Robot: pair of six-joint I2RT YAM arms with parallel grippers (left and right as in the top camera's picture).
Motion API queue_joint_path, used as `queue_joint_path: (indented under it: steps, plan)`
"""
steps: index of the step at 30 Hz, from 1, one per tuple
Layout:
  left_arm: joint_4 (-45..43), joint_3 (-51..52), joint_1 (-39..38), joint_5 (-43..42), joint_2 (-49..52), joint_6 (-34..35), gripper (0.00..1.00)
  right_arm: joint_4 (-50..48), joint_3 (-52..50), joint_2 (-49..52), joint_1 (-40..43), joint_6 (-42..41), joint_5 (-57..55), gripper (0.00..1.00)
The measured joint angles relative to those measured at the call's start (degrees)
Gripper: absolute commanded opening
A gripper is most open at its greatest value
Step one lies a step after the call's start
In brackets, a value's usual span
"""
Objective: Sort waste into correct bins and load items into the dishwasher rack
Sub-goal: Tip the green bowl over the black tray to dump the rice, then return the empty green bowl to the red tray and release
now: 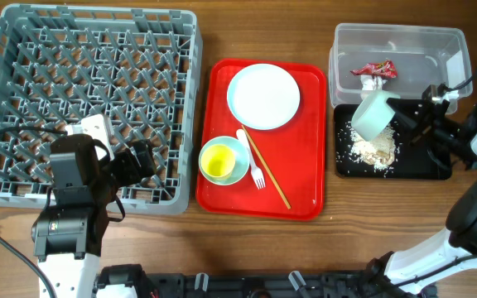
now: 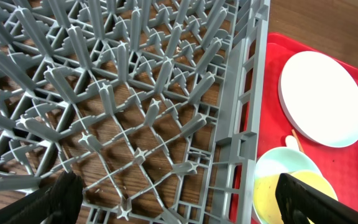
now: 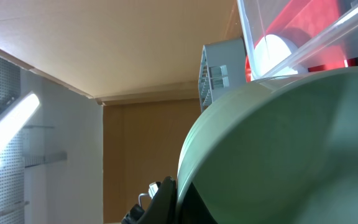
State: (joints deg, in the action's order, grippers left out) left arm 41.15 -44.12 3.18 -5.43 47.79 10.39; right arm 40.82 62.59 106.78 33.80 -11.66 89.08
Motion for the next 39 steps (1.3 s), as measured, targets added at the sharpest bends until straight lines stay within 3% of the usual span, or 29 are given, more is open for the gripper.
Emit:
queue_joint_path:
  steps: [12,19,29,34,39]
  plan:
    - [0.0,0.0,0.0,0.0,0.0,0.0,1.0,-1.18,0.0,0.0,0.0,0.0,-0.42,0.04]
    - [0.0,0.0,0.0,0.0,0.0,0.0,1.0,-4.07,0.04,-0.11,-2.58,0.02,-6.95,0.04]
    - [0.0,0.0,0.0,0.0,0.0,0.0,1.0,-0.52,3.04,-19.15,-21.97,1.38,-36.89,0.04]
    - [0.0,0.0,0.0,0.0,0.0,0.0,1.0,2.23,3.04,-20.7,-33.79,3.48,-54.1,0.04]
    - [0.0,0.0,0.0,0.02,0.0,0.0,1.0,4.17,3.04,-20.72,-43.93,5.55,-61.72,0.04]
